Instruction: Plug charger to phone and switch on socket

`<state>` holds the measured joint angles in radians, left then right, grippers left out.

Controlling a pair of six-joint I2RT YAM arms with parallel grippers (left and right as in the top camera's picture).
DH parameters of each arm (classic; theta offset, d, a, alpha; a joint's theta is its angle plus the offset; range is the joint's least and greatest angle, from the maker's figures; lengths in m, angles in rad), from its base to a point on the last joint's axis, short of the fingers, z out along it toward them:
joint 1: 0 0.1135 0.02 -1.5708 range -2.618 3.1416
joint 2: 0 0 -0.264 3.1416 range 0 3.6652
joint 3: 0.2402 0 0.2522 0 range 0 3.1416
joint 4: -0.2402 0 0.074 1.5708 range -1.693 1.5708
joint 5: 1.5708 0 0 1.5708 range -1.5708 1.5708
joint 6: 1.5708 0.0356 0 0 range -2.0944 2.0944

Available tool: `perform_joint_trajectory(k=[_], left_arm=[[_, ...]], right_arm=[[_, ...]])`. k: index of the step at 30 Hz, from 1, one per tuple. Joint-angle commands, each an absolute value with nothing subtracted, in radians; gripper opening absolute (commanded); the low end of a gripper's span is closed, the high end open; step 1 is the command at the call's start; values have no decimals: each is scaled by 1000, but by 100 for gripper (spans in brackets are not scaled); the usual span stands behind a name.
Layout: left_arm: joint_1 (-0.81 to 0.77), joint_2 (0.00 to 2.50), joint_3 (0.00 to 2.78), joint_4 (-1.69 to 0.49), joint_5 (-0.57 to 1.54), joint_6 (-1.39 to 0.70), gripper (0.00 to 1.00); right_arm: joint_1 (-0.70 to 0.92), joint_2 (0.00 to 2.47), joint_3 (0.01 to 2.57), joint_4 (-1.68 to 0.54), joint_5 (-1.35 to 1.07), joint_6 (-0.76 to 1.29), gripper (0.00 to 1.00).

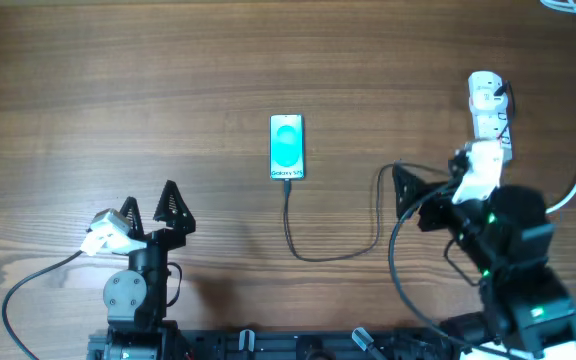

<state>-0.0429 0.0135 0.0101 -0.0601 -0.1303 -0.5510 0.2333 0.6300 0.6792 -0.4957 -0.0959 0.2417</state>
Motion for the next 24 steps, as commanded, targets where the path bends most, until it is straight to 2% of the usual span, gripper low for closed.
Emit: perform_joint_trajectory(k=[1, 7, 15, 24], left_arm=[[-35, 5, 6, -60, -133, -528, 100], [-35, 5, 6, -60, -133, -528, 100], [-35, 5, 6, -60, -133, -528, 100], [-35, 5, 6, -60, -133, -528, 100]], right_arm=[[238, 496, 471, -326, -77, 303, 100], [238, 322, 243, -110, -77, 322, 100], [238, 130, 74, 130, -74, 352, 100], [238, 3, 4, 184, -40, 370, 100]])
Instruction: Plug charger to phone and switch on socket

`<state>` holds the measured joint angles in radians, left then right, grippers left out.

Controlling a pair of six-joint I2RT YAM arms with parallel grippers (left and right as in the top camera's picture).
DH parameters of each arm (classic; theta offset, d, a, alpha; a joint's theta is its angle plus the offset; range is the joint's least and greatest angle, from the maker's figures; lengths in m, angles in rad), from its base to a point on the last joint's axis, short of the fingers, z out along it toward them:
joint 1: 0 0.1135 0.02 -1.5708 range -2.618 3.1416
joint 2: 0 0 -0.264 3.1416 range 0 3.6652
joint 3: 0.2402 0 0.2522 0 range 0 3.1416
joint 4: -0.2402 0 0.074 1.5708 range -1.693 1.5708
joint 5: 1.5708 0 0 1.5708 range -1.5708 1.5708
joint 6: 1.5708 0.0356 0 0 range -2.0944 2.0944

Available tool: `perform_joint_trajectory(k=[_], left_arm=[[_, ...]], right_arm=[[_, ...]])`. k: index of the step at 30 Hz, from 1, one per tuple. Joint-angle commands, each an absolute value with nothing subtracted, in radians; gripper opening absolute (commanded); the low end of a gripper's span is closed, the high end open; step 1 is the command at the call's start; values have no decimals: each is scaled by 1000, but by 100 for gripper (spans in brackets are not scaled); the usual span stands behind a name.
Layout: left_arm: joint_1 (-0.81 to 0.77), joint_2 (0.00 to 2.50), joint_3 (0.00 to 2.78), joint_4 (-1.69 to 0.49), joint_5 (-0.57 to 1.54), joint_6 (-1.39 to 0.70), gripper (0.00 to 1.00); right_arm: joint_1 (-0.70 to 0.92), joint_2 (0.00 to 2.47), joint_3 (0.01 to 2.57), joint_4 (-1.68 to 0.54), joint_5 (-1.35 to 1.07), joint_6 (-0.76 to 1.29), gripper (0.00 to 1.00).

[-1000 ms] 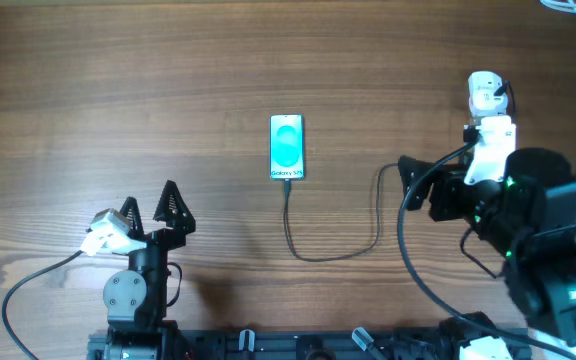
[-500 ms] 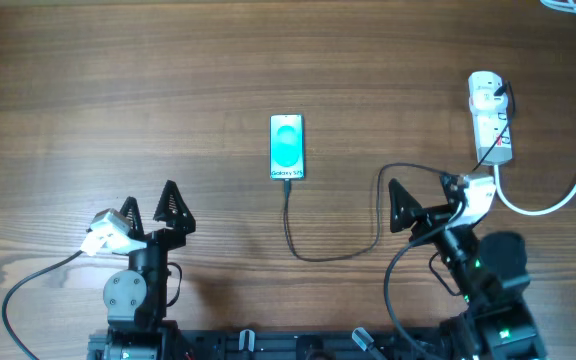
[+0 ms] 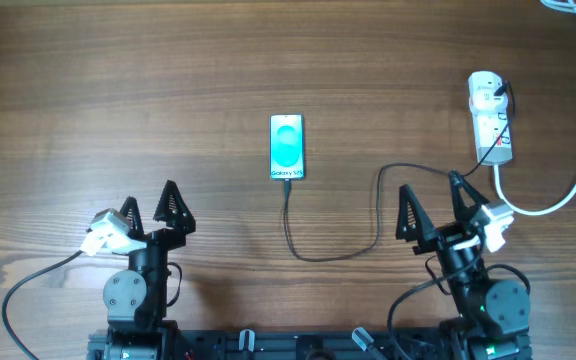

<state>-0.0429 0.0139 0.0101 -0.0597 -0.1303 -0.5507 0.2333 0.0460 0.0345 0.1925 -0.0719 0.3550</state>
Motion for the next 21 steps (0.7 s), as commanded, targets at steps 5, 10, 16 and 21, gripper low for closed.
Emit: perform_joint_trajectory(k=[5, 10, 16, 21], left_arm=[[-35, 5, 6, -60, -132, -528, 100], [-35, 5, 6, -60, -132, -528, 100], [-35, 5, 6, -60, -133, -528, 100], [-35, 5, 6, -60, -133, -528, 100]], right_arm=[[237, 3, 5, 150, -40, 369, 100], [237, 3, 5, 28, -41, 382, 100], [237, 3, 5, 1, -48, 395, 100], [237, 3, 5, 1, -48, 395, 100]])
